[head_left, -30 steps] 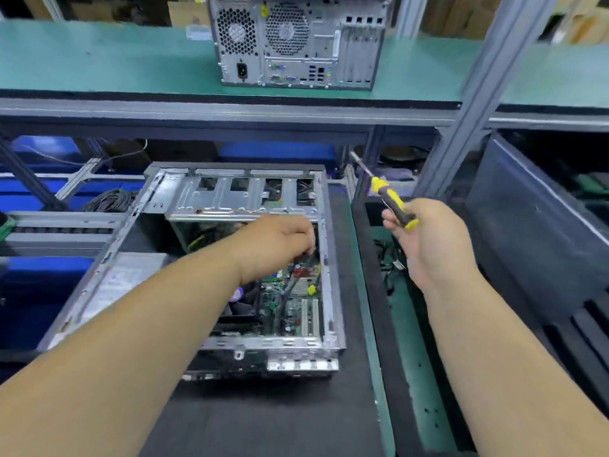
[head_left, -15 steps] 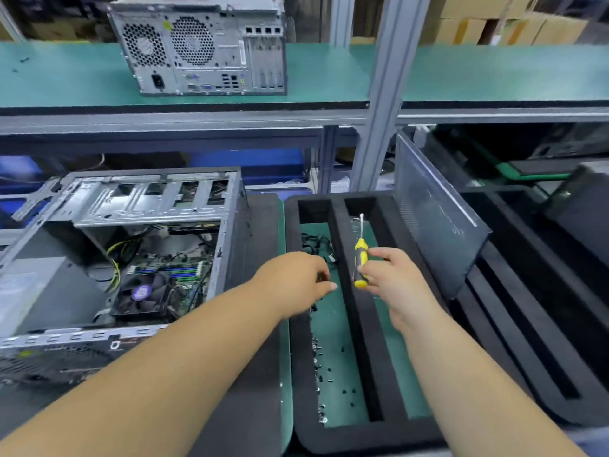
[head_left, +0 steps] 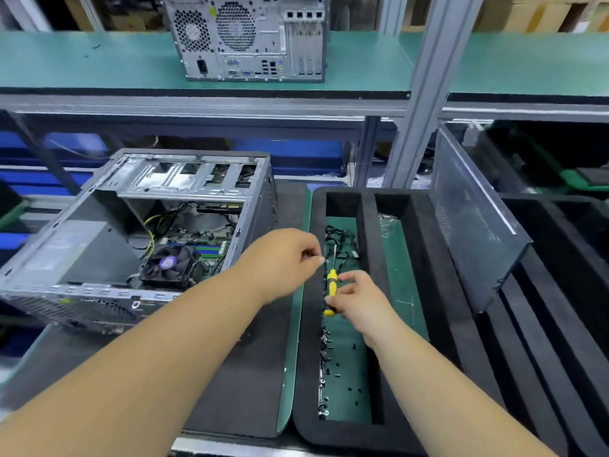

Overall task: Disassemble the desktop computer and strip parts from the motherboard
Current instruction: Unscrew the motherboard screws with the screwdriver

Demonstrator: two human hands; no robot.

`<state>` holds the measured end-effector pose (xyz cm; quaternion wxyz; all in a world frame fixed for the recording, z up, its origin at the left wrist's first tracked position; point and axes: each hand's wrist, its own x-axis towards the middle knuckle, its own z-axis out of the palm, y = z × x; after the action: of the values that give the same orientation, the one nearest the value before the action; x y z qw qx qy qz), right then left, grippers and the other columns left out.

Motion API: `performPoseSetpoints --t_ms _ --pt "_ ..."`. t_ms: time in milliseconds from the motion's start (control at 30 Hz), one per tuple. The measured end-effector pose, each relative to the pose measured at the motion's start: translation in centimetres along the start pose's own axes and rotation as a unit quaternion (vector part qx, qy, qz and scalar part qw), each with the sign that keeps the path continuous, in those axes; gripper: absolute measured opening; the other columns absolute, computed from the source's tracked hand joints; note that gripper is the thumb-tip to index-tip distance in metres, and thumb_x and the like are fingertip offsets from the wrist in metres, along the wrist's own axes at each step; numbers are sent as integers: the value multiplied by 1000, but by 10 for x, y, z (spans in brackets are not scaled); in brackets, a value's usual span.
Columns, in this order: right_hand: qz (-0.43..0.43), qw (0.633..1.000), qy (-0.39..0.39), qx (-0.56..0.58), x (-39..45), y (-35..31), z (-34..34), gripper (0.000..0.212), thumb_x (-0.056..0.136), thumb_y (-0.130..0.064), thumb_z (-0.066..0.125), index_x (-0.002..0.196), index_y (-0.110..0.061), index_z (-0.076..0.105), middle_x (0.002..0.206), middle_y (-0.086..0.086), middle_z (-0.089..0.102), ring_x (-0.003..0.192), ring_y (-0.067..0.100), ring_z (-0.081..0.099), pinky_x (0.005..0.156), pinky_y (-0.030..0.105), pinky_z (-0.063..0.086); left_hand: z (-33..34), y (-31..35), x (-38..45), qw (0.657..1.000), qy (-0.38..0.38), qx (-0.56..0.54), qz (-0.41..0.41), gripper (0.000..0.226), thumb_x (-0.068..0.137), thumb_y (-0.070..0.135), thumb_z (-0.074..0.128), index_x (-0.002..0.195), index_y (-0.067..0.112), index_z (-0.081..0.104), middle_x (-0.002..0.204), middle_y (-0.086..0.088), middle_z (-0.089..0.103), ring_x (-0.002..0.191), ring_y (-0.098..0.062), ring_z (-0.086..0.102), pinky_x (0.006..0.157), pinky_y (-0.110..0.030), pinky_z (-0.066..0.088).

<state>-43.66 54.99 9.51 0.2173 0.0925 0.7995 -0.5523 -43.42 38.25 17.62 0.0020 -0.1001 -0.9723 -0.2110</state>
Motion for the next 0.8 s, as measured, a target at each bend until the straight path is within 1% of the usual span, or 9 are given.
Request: performPoseSetpoints --t_ms 67,100,200,333,433,500,567,733,800 --pt "0 1000 -24 -14 6 4 17 45 85 -10 74 121 -17 49 90 1 67 72 13 65 54 18 49 -6 -3 -5 1000 1 -4 -10 12 90 34 59 79 34 59 81 12 58 76 -8 53 70 -28 46" --pt "0 999 -32 -26 8 6 25 45 85 -8 73 121 -16 48 85 -1 66 68 13 65 49 15 44 -8 -5 -7 1000 5 -6 -16 11 90 32 59 79 35 59 83 11 59 77 -8 53 72 -28 46" --pt "-13 994 -46 -103 17 12 44 44 85 -13 73 120 -19 48 84 -4 64 71 11 64 51 18 44 -15 -11 -16 999 23 -9 -27 7 89 29 59 83 32 62 86 10 59 74 -5 51 72 -26 44" --pt "-6 986 -49 -159 25 18 61 41 83 -15 72 116 -19 48 101 5 67 83 19 70 77 36 58 -23 -21 -28 998 45 -21 -40 8 88 25 60 89 30 65 86 12 56 72 0 51 71 -24 46" --pt "-7 981 -43 -192 26 19 68 41 83 -16 71 116 -19 47 100 4 68 78 17 70 69 32 57 -29 -30 -35 997 58 -34 -43 9 88 24 61 90 31 66 88 11 56 73 -1 53 72 -24 47" --pt "-14 975 -38 -220 26 19 71 41 82 -19 72 116 -20 47 102 3 66 72 12 65 53 25 49 -32 -37 -39 996 67 -44 -44 10 87 24 61 89 32 66 88 12 56 74 -2 54 74 -25 48" --pt "-24 970 -32 -239 25 17 73 39 83 -25 72 114 -20 48 102 2 64 68 9 60 45 20 39 -36 -46 -42 995 77 -54 -45 11 87 24 61 88 33 66 86 14 55 73 -2 53 73 -25 49" --pt "-21 968 4 -252 25 9 75 26 89 -33 65 106 -20 49 97 0 60 66 6 54 42 19 34 -49 -76 -48 992 82 -79 -45 10 87 24 60 86 32 65 86 14 55 72 -5 55 71 -27 50" --pt "-16 965 21 -261 27 2 74 27 90 -33 64 108 -19 49 99 0 59 71 10 54 54 26 38 -57 -91 -50 992 81 -86 -52 10 88 23 60 84 31 63 84 13 57 69 -7 55 68 -27 50"
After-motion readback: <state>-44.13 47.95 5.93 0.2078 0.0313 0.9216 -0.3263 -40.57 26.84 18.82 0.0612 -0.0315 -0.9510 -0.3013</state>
